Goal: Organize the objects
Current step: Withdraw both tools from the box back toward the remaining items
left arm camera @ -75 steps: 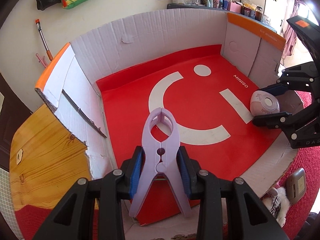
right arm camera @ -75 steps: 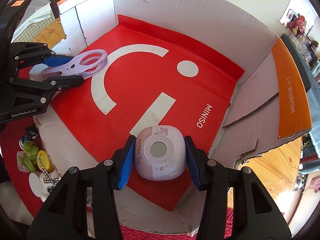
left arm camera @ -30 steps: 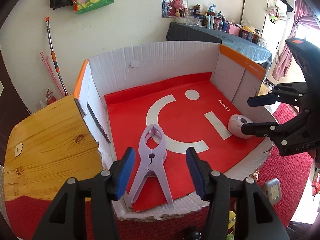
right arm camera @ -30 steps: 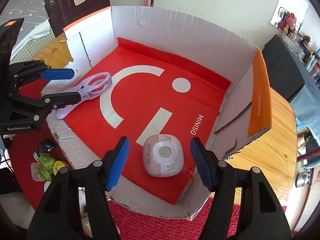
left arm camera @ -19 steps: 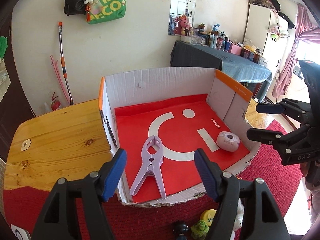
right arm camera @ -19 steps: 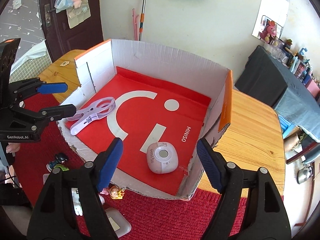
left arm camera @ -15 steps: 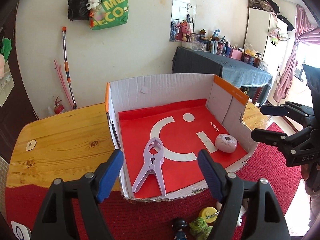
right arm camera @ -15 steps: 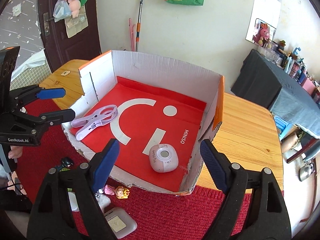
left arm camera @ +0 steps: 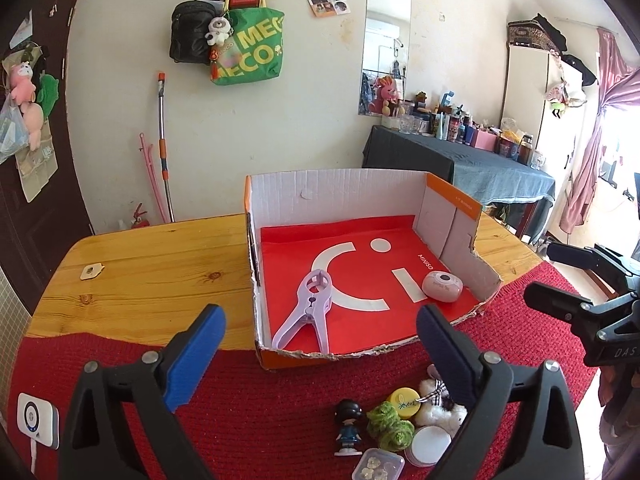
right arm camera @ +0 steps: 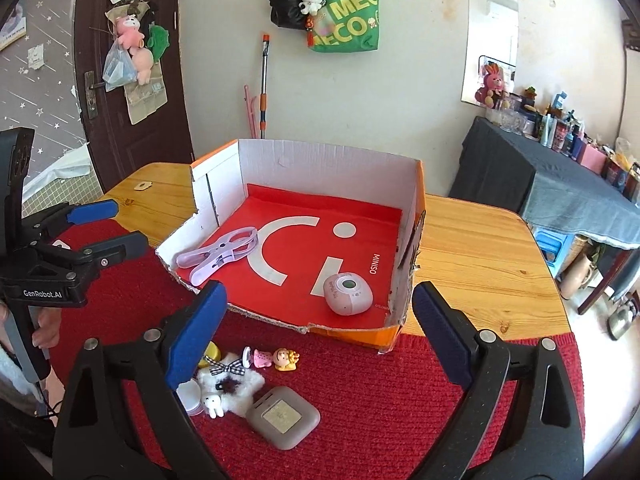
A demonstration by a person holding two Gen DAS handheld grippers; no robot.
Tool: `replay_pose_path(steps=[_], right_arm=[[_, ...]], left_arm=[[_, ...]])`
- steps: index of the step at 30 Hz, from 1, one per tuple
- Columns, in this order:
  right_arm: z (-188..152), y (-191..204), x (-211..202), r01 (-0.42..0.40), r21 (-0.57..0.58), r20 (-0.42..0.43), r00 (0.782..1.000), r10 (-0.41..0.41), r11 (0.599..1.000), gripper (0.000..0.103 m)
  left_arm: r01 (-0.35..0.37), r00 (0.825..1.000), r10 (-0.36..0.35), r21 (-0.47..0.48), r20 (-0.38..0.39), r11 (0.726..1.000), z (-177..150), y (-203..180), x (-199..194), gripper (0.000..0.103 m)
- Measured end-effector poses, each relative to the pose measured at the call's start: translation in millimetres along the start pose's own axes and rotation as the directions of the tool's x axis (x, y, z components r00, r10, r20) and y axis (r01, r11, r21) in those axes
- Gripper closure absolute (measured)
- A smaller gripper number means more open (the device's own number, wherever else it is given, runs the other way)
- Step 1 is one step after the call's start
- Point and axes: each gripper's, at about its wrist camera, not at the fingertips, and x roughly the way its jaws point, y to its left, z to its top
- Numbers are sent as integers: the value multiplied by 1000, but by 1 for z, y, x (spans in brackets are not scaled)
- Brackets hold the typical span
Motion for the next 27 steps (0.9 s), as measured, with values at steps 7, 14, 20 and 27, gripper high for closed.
replay_pose_path(steps=[7,14,20,27], right_arm=[[-24,2,-2,29,41,17,999,-30,999,7],[-58,-1,6,24,93,-4,1000,-23,995,6],[-86,2,18,9,117,-41,999,-4,993,6],[-100,5,23,1,114,-74,997,7,993,6]], left_arm=[[-15,1000,15,-23,3,1000,-27,-6,-8,1],[-18,998,14,-58,-55,998,-63,-11,-6,0],[1,992,-12,-83,-124,997,-93,-13,1,0],[13,985,-31,-104,-172,994,-112,-13,6,0]])
